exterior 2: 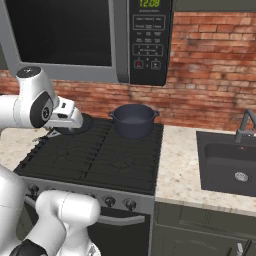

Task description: Move the pot and pan from the stove into the sink.

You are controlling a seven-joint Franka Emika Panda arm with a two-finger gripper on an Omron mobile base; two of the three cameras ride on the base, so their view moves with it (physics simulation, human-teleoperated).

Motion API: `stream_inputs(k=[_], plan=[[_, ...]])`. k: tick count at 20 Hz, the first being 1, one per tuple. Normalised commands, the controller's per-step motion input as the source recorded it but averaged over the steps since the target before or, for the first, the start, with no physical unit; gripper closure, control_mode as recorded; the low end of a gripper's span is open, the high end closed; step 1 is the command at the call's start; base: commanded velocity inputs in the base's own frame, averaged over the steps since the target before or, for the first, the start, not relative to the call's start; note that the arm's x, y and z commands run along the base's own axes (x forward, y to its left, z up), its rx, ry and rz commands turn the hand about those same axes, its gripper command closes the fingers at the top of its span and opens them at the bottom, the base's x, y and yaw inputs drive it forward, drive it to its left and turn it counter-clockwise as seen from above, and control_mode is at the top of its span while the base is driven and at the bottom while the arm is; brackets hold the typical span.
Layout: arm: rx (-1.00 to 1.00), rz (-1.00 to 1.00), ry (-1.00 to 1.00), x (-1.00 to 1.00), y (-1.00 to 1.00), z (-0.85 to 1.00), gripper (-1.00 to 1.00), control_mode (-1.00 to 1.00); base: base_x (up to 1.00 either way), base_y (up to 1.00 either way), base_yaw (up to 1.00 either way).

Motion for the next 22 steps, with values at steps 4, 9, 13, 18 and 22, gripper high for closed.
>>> stream_inputs(k=[4,9,13,18,22], plan=[[0.01,-0.04,0.0,0.0,0.48,-0.1,-1.0,-1.0,0.0,0.0,0.0],[0.01,-0.04,-0.01,0.0,0.51,-0.1,-1.0,-1.0,0.0,0.0,0.0],[0.02,-0.06,-0.01,0.01,0.51,-0.13,-1.0,-1.0,0.0,0.0,0.0],[0.03,-0.08,0.0,0.07,0.54,-0.22,-1.0,-1.0,0.0,0.0,0.0],[0.04,-0.09,-0.01,0.15,0.53,-0.24,-1.0,-1.0,0.0,0.0,0.0]])
